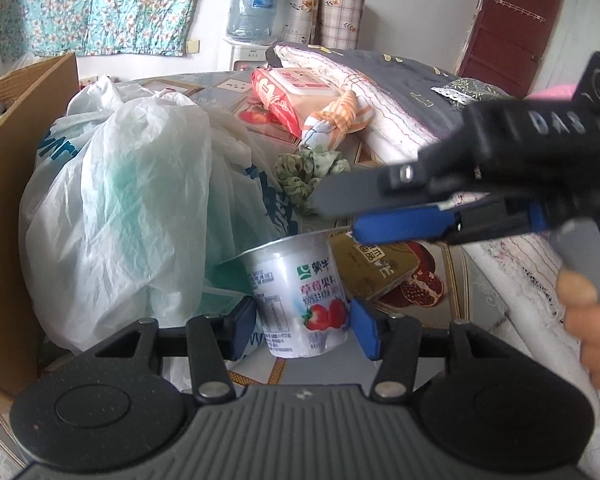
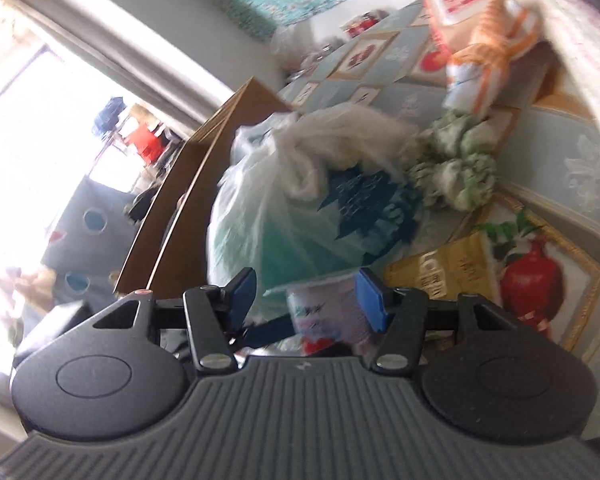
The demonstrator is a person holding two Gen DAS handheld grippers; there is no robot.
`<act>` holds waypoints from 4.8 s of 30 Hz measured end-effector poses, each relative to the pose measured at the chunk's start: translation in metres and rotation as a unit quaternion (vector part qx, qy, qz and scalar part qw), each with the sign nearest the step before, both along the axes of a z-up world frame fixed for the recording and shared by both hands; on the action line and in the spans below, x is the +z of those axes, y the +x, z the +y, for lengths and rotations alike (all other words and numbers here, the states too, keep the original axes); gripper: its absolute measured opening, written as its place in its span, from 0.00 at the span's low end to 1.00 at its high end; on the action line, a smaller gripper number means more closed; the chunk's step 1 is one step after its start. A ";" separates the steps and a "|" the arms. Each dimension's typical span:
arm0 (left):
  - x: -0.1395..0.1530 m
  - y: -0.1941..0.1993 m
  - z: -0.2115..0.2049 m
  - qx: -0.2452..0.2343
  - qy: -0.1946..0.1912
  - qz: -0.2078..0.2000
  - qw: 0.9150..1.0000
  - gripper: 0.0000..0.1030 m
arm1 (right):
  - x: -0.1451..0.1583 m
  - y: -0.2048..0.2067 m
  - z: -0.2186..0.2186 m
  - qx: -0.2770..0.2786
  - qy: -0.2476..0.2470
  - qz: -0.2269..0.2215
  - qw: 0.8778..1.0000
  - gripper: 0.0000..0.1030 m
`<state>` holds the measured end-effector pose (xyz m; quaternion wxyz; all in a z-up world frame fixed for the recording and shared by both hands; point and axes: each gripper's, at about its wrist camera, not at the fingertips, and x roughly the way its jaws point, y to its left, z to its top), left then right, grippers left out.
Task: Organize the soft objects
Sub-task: 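Carry the yogurt cup with the right tool over the plastic bag toward the box, then lower the yogurt cup into the box and open the right tool, then move the right tool back to the bed toward the green scrunchie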
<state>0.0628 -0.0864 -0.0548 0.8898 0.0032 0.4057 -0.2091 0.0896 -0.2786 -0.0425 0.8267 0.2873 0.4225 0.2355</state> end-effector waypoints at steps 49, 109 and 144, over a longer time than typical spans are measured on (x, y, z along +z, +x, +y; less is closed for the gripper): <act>0.029 -0.014 -0.010 -0.001 0.008 -0.054 0.999 0.51 | 0.005 -0.021 0.008 0.000 0.021 0.020 1.000 0.25; 0.094 0.027 0.294 0.306 0.105 0.025 0.946 0.57 | -0.004 0.165 0.412 0.314 -0.036 0.140 0.938 0.28; 0.067 -0.009 0.001 -0.087 0.079 -0.082 0.990 0.80 | 0.056 0.046 -0.011 0.047 -0.228 -0.001 0.972 0.69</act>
